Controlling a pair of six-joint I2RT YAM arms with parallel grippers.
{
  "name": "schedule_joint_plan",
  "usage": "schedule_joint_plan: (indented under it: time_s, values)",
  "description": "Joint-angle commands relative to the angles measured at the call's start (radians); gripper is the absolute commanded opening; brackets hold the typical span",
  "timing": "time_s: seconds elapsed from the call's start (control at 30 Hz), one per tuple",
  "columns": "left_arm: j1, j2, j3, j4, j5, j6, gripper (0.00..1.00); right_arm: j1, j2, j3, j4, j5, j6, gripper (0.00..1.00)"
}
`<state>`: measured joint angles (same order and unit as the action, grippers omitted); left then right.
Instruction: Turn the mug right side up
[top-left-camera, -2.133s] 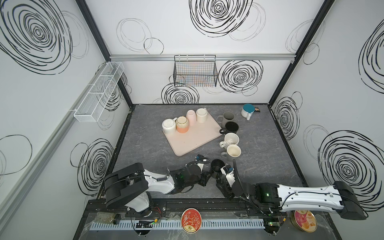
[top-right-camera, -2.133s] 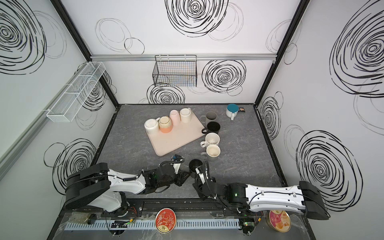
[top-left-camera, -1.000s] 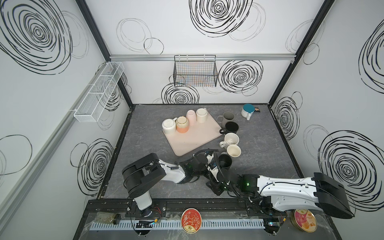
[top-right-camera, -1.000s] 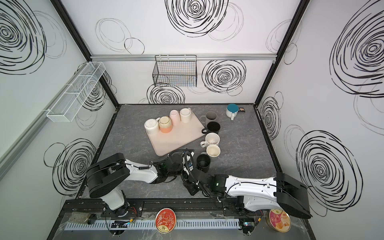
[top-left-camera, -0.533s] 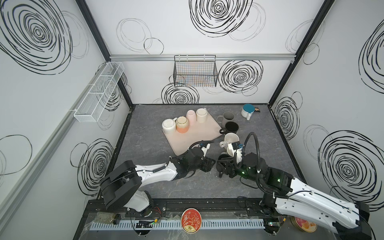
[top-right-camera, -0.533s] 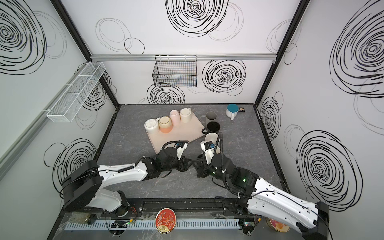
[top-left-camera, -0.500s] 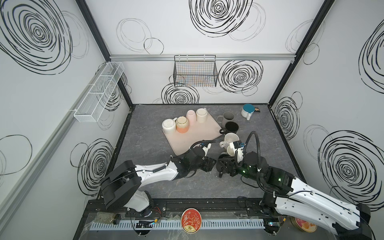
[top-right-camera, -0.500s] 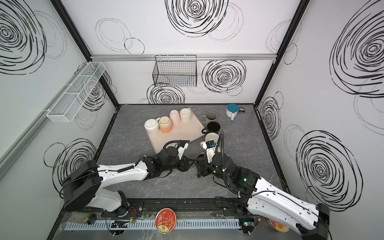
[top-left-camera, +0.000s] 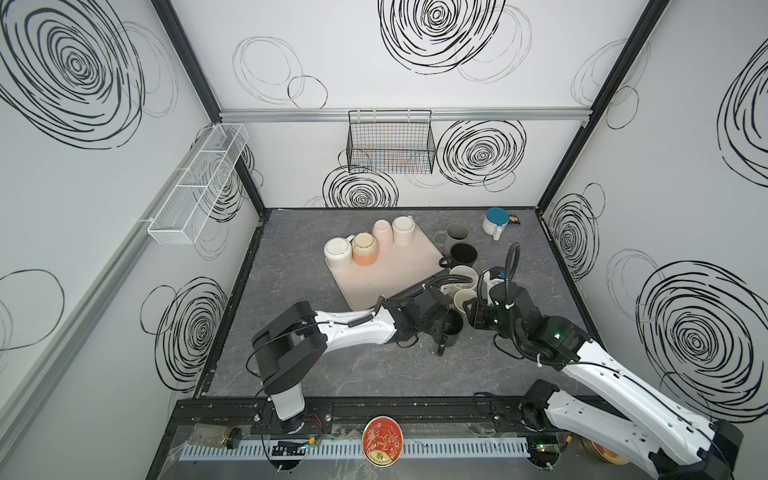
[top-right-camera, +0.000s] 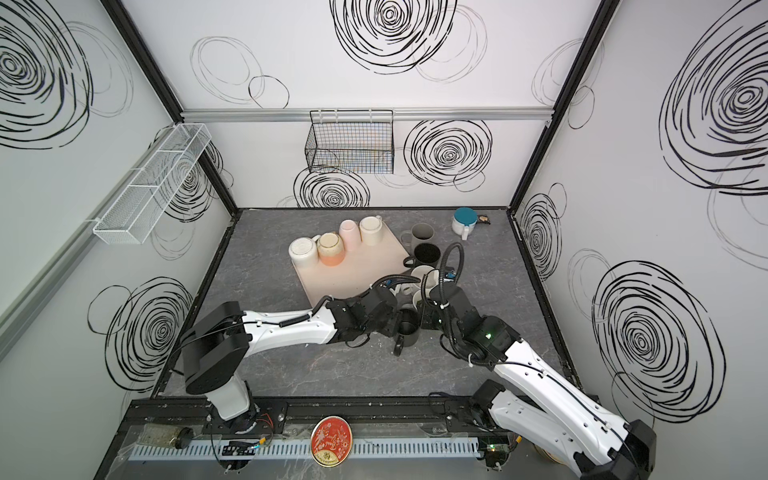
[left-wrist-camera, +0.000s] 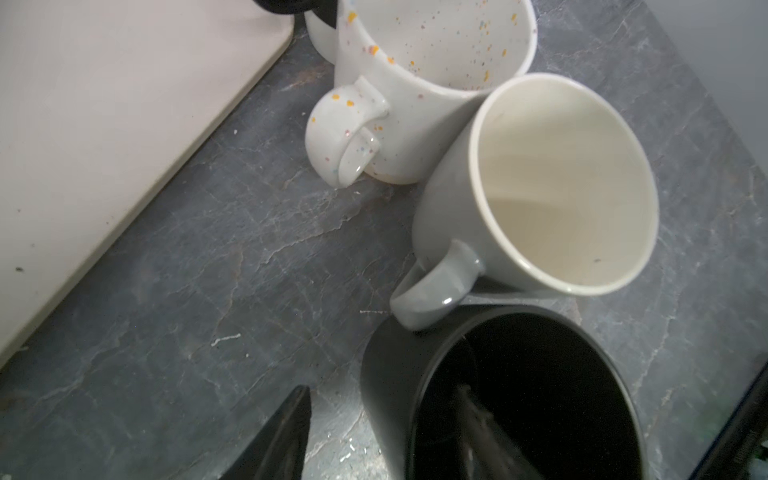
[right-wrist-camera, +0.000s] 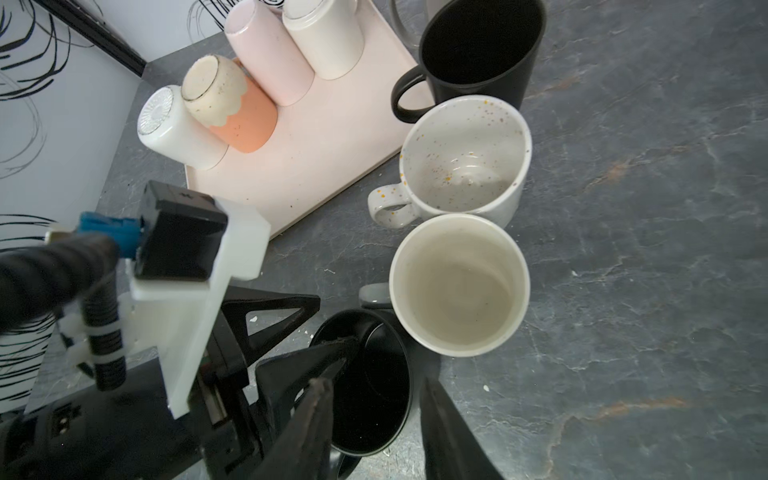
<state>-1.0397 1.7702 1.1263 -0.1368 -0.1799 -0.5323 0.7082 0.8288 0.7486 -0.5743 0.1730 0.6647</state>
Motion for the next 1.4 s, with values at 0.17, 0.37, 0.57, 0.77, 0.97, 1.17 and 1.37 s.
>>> schedule_joint_plan:
  time_s: [0.17,0.37,0.57,0.77,0.97,1.17,1.37]
  values:
    - [-0.031,0.031,0.092,-0.166,-0.05,0.128,0.29,-0.105,-0.055,-0.022,-0.045,-0.06,-0.046,0.39]
    - [-0.036,0.009,0.093,-0.18,-0.021,0.212,0.11,-0.163,-0.073,-0.034,-0.057,-0.096,-0.065,0.39]
    - [-0.047,-0.005,0.107,-0.135,0.044,0.359,0.08,-0.22,-0.08,-0.051,-0.065,-0.113,-0.079,0.39]
    - [-0.059,0.043,0.171,-0.124,0.071,0.507,0.05,-0.294,-0.086,-0.085,-0.063,-0.16,-0.1,0.39]
    - [-0.063,0.126,0.282,-0.151,0.083,0.583,0.03,-0.354,-0.091,-0.098,-0.057,-0.186,-0.124,0.39]
    - [-0.065,0.174,0.351,-0.158,0.053,0.605,0.1,-0.392,-0.08,-0.097,-0.054,-0.201,-0.139,0.39]
    - [-0.06,0.167,0.373,-0.162,0.049,0.616,0.32,-0.406,-0.054,-0.096,-0.037,-0.222,-0.152,0.39]
